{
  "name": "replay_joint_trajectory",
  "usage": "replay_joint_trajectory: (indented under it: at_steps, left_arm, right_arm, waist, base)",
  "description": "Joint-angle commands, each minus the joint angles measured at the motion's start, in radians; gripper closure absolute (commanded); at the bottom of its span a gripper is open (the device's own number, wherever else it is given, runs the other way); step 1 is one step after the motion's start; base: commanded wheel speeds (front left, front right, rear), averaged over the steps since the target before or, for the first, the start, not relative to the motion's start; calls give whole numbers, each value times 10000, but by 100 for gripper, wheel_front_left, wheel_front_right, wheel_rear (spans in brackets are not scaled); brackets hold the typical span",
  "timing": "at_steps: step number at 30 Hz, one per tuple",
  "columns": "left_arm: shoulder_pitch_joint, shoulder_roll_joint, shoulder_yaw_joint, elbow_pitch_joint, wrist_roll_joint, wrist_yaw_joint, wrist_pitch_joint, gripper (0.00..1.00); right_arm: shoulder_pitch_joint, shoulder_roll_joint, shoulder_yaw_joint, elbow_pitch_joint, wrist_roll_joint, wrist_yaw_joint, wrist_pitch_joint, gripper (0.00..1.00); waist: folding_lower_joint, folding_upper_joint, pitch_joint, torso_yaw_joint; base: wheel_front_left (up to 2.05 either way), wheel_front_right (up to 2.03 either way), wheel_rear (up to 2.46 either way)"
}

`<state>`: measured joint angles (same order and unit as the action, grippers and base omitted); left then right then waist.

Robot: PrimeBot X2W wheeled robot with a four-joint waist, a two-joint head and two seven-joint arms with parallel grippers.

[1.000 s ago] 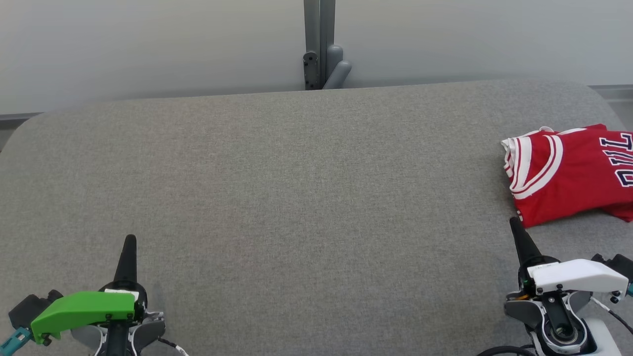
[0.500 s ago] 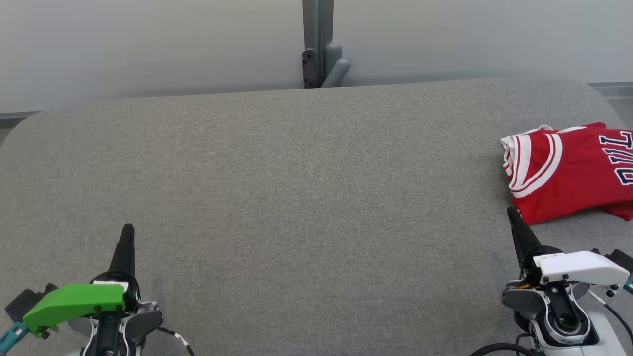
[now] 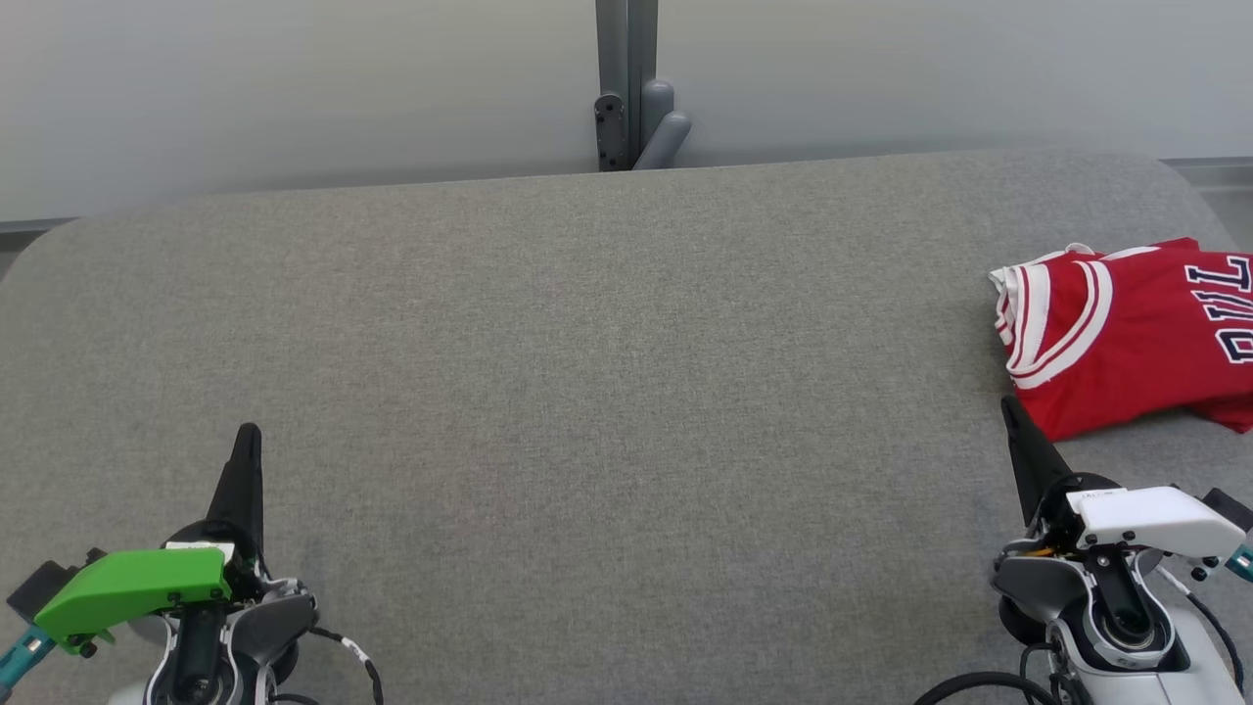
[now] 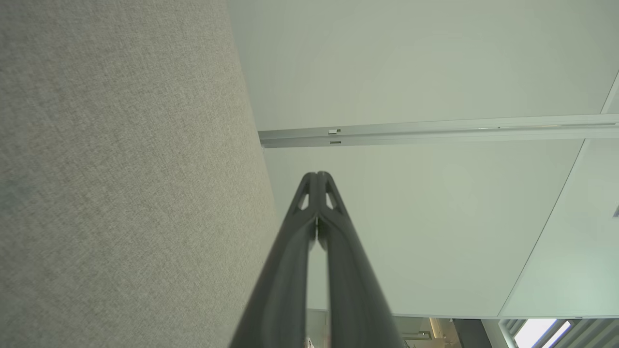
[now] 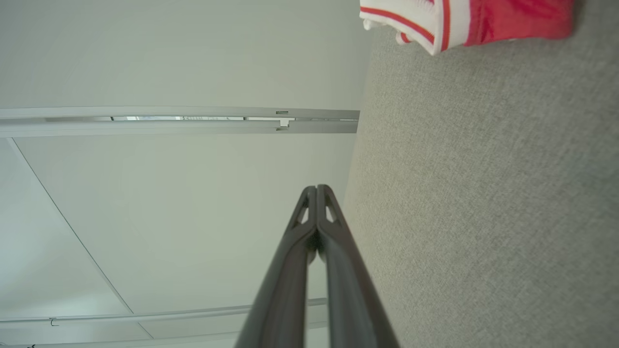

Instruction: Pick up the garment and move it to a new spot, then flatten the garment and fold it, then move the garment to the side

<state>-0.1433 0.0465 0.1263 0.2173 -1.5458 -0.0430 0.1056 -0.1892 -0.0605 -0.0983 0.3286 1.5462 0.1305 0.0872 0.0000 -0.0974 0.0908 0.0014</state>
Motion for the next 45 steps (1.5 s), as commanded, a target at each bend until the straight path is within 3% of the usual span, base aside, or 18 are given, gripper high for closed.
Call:
replay_joint_trajectory:
  at_steps: [1,8,45]
  left_arm:
    - [-186,63,47,-67,-188,26,88,100]
    - [-263,67,96,-106,-651,46,185,100]
    - [-257,66,90,-97,-583,33,184,100]
  right_arm:
    - [-91,-21,-23,29,276,4,80,100]
    - [-199,-26,-11,50,790,4,174,100]
    - [-158,-117,125,35,854,4,36,100]
  waist:
    - [0,0,7,-4]
    - [0,0,34,-20]
    - [0,0,34,-20]
  base:
    - [0,0,0]
    - [0,0,0]
    - [0,0,0]
